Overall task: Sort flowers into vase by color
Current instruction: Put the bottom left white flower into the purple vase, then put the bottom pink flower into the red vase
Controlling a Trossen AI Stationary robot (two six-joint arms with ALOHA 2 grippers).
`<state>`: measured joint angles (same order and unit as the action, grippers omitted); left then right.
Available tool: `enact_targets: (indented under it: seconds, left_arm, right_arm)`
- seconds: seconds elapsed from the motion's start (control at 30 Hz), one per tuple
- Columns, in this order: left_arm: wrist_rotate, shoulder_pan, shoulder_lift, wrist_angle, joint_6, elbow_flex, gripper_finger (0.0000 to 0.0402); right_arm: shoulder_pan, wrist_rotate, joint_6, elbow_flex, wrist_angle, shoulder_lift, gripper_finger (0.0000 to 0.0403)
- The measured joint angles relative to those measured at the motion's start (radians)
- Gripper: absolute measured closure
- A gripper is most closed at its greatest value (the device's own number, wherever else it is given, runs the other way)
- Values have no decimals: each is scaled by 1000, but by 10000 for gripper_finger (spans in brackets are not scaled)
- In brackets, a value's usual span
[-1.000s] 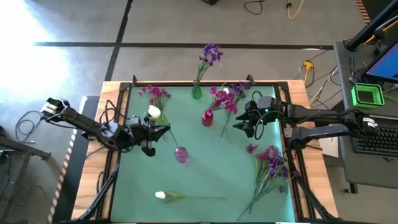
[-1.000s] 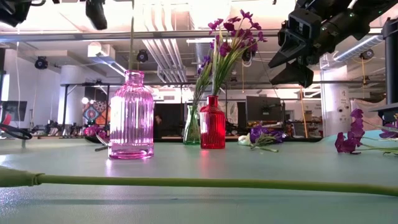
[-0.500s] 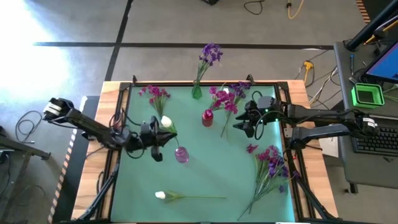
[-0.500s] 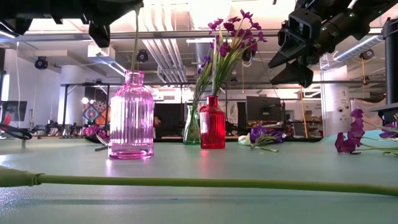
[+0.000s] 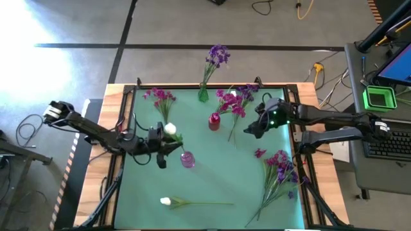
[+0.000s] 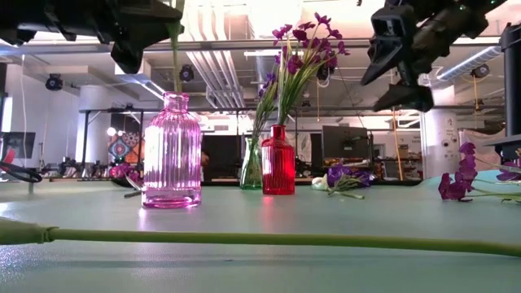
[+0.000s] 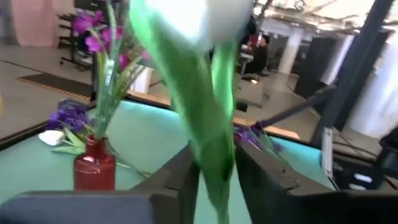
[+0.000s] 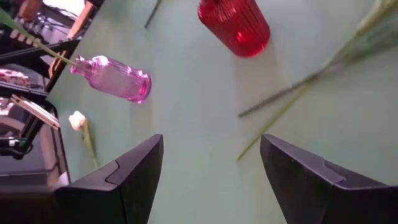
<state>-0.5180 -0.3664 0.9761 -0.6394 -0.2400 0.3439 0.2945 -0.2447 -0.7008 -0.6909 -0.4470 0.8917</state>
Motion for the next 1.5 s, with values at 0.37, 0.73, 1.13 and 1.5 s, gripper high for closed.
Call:
enact_targets:
  seconds: [0.37, 0.73, 1.13, 1.5]
  left_arm:
    - [130, 0, -71, 221, -82, 0, 199]
    - [200, -1, -229, 562, -150, 1, 171]
    - [211, -1, -368, 858, -359, 1, 170]
    - [459, 0, -427, 1029, -592, 1, 170]
  right_arm:
    - [-2, 1, -198, -21, -97, 0, 142]
    - [-68, 9, -332, -21, -132, 0, 142]
    - [-149, 62, -443, -20, -157, 29, 142]
    - [-246, -186, -731, -20, -132, 59, 142]
